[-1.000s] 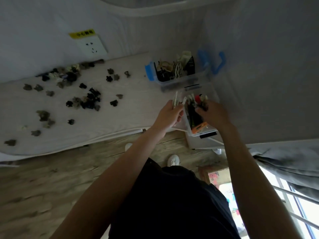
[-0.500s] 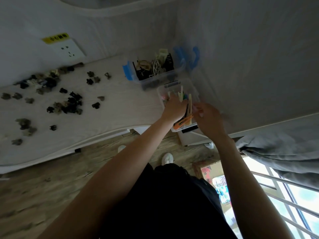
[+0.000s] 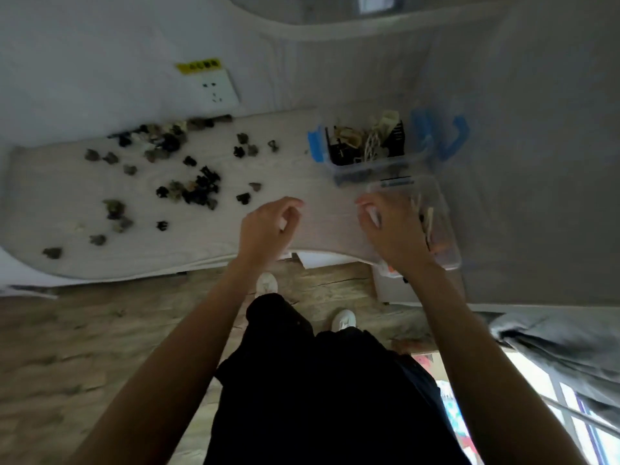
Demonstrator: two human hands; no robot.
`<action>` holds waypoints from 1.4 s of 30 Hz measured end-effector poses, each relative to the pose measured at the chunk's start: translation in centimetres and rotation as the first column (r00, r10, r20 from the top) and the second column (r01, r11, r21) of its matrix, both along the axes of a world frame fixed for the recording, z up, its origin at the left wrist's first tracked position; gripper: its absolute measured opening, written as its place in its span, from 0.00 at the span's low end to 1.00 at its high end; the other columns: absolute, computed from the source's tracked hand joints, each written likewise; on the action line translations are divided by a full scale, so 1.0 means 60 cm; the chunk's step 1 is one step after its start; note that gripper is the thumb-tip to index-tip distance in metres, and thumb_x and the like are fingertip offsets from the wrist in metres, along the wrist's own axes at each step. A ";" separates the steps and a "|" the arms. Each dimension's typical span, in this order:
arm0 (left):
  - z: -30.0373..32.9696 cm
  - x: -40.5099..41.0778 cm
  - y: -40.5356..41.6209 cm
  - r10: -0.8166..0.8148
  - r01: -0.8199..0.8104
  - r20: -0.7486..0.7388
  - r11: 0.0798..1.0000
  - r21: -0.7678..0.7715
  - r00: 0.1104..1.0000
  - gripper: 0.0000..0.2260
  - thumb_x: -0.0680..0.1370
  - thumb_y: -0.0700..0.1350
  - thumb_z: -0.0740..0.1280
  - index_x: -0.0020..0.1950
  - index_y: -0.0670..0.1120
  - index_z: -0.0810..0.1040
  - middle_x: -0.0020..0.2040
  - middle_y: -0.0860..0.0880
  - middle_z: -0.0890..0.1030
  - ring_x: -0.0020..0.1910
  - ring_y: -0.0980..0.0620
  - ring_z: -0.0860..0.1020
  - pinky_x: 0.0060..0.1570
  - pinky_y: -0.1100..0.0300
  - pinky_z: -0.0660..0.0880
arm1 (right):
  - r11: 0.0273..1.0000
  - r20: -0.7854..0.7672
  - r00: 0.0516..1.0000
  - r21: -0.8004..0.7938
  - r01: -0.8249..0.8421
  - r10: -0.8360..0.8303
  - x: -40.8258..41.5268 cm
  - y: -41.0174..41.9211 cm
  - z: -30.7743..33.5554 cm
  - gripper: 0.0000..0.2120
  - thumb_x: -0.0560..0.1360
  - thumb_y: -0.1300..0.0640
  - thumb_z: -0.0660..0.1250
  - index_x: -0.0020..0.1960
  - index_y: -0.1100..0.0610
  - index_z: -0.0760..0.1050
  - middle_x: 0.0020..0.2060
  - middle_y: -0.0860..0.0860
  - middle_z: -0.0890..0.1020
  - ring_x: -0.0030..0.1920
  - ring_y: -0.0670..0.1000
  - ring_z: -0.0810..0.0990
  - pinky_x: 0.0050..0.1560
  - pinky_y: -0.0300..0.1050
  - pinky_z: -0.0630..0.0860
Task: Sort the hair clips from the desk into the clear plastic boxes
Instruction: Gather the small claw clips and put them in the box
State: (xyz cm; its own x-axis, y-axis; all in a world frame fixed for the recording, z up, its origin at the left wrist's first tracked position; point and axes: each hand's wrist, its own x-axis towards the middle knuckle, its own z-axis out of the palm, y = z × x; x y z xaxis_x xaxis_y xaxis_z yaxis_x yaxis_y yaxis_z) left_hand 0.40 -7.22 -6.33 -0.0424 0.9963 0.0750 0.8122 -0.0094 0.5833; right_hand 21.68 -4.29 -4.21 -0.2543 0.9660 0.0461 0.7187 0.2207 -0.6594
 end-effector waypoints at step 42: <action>-0.115 -0.639 0.201 0.048 -0.153 -0.306 0.932 -0.329 0.951 0.12 0.75 0.47 0.64 0.57 0.45 0.73 0.53 0.44 0.78 0.53 0.43 0.75 0.52 0.51 0.67 | 0.909 0.324 0.851 -0.094 -0.406 0.413 -0.640 0.252 -0.120 0.16 0.73 0.60 0.57 0.57 0.58 0.77 0.61 0.59 0.76 0.63 0.61 0.72 0.64 0.61 0.69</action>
